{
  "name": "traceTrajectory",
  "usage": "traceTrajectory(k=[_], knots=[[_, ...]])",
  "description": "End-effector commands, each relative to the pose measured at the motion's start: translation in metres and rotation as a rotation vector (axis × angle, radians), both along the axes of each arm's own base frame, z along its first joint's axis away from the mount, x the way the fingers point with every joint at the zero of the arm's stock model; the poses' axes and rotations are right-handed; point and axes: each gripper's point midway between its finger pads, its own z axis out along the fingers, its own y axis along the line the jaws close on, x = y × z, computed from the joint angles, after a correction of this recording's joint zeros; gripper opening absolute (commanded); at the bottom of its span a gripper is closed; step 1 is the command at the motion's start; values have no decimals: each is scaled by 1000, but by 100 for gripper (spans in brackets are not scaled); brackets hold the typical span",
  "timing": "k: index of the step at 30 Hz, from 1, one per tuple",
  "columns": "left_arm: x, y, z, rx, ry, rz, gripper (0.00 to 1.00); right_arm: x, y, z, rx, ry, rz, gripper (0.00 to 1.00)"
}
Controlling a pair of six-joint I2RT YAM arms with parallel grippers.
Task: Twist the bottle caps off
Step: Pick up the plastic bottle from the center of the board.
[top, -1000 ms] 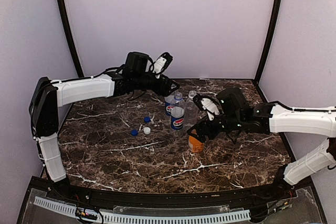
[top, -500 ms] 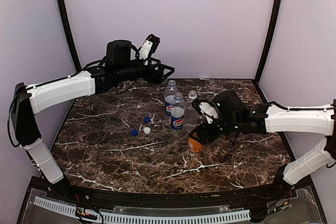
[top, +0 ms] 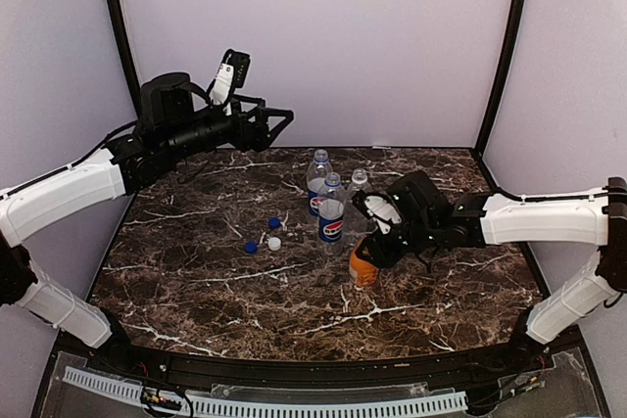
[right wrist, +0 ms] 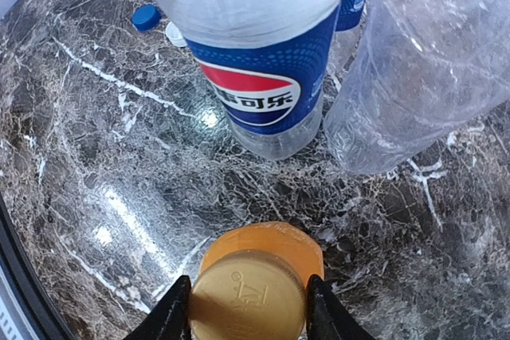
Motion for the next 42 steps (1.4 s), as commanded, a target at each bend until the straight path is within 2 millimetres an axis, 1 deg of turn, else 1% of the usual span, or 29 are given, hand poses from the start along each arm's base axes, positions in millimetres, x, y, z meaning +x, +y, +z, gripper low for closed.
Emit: traceTrajectory(k=[1, 6, 8, 9, 10, 13, 14, 15, 16, 17, 20, 21, 25, 28, 31, 35, 39, 42], knots=[[-10, 13, 3, -26, 7, 21, 87, 10, 6, 13, 22, -34, -13, 39], [-23, 20, -7, -23, 44, 6, 90, 2, 10, 25, 52, -32, 29, 17], [-30, 24, -8, -29, 52, -2, 91, -4, 14, 33, 75, -35, 66, 11], [-36, 25, -8, -35, 54, -21, 91, -9, 17, 38, 93, -37, 96, 10], [-40, 26, -8, -37, 60, -30, 91, -15, 22, 46, 120, -36, 135, 9], [-61, 26, -11, -56, 88, -107, 92, -35, 37, 73, 211, -30, 248, 5], [-66, 25, -13, -63, 103, -128, 92, -41, 41, 82, 240, -33, 280, 4], [-77, 23, -16, -66, 113, -175, 92, -45, 45, 93, 266, -37, 306, 3], [-83, 22, -18, -68, 121, -199, 92, -48, 48, 102, 289, -41, 330, 3], [-95, 20, -22, -64, 130, -243, 92, -50, 51, 112, 309, -48, 350, 2], [-119, 13, -29, -48, 137, -331, 92, -54, 59, 140, 355, -68, 398, 2], [-129, 8, -36, -31, 147, -361, 91, -55, 62, 150, 368, -77, 413, 1], [-153, -2, -52, 6, 151, -441, 91, -58, 73, 186, 425, -107, 473, 0], [-162, -8, -65, 33, 154, -476, 91, -61, 80, 205, 453, -114, 513, 0], [-168, -14, -70, 62, 144, -508, 91, -62, 86, 223, 475, -119, 546, 0], [-168, -21, -76, 90, 147, -525, 91, -64, 94, 232, 485, -107, 585, 0], [-169, -28, -84, 120, 156, -542, 91, -65, 100, 235, 493, -98, 611, 0], [-165, -31, -90, 140, 167, -531, 90, -67, 104, 236, 501, -81, 635, 0]])
